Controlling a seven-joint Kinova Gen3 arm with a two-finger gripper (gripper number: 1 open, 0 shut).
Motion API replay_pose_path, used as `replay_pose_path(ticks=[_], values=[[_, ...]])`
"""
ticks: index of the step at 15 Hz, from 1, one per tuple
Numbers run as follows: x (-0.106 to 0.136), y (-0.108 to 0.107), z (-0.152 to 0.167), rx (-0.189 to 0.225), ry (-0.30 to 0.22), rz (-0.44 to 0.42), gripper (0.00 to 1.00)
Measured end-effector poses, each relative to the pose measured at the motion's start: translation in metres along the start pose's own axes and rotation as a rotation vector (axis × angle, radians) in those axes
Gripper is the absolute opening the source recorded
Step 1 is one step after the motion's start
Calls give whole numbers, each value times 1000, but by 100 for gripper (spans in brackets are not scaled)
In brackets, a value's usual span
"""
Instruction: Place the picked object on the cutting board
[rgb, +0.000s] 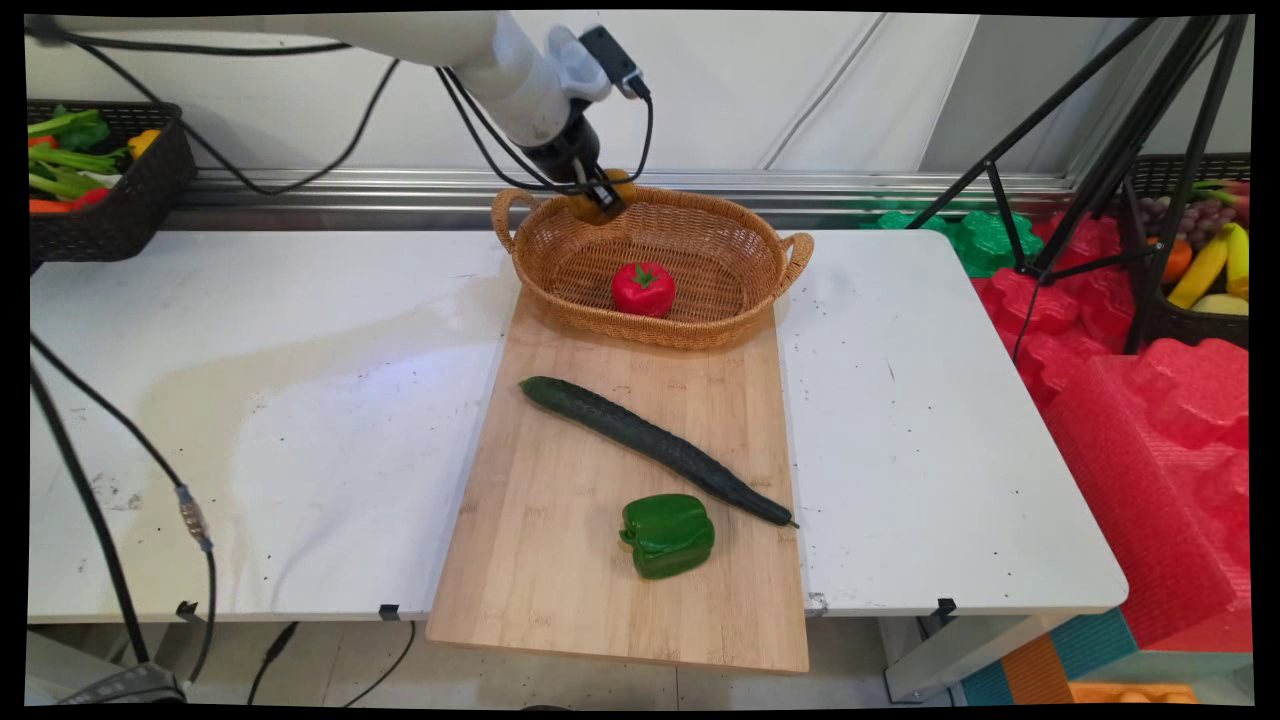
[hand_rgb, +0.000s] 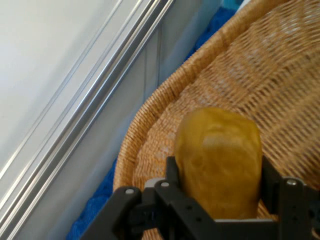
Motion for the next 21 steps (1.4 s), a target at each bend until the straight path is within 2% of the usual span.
replay_pose_path(ticks=[2,5,8,12,15,21], values=[[-2,7,-24,-1,14,-3,0],[-12,28,-68,-24,25,-2,0],[-33,54,-112,-68,10,9,0],[-65,89,-151,-130,-27,41,0],[-90,113,-169,-179,-64,73,0],[-122,148,-174,-236,-118,110,0]])
